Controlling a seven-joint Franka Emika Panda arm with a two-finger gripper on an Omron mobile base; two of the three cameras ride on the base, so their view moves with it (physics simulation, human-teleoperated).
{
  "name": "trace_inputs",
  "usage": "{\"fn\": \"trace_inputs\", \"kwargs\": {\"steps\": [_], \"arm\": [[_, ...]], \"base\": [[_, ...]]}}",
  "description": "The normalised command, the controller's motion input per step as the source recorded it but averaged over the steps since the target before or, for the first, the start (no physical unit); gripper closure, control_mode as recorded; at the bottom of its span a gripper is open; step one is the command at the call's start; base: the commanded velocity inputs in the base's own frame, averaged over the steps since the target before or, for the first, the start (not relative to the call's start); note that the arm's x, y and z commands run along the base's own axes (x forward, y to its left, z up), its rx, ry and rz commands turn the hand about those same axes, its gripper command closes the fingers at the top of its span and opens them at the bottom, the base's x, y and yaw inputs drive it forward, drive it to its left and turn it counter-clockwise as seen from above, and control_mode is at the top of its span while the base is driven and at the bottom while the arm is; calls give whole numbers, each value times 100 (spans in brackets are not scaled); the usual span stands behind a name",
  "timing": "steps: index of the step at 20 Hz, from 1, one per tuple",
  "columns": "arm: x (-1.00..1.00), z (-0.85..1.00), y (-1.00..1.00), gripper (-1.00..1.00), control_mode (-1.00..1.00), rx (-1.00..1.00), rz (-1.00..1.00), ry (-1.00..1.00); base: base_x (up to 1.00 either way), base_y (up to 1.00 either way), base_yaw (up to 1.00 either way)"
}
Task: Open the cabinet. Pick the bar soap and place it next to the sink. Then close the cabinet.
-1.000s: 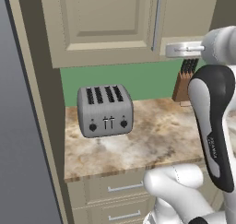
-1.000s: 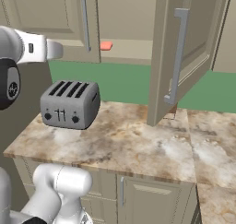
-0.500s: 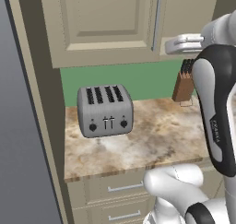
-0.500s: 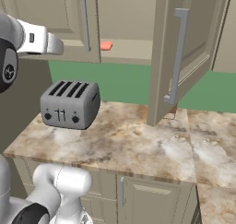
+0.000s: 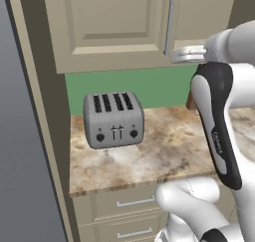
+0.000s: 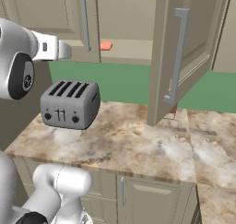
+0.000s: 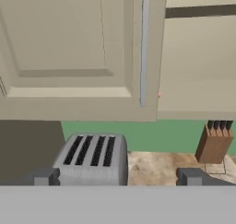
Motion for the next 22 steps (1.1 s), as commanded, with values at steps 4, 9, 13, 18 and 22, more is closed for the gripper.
{"fn": "trace_inputs", "kwargs": {"steps": [4, 9, 13, 18, 22], "arm": [[29, 16, -7, -100, -100, 0, 0, 3], [23, 23, -18, -100, -100, 0, 0, 7], [17, 19, -12, -100, -100, 0, 0, 5], [41, 0, -1, -100, -100, 0, 0, 1], [55, -7, 0, -100, -100, 0, 0, 0]], "base": [[0, 0, 0], [0, 0, 0], [0, 0, 0], [0, 0, 0], [0, 0, 0]]}}
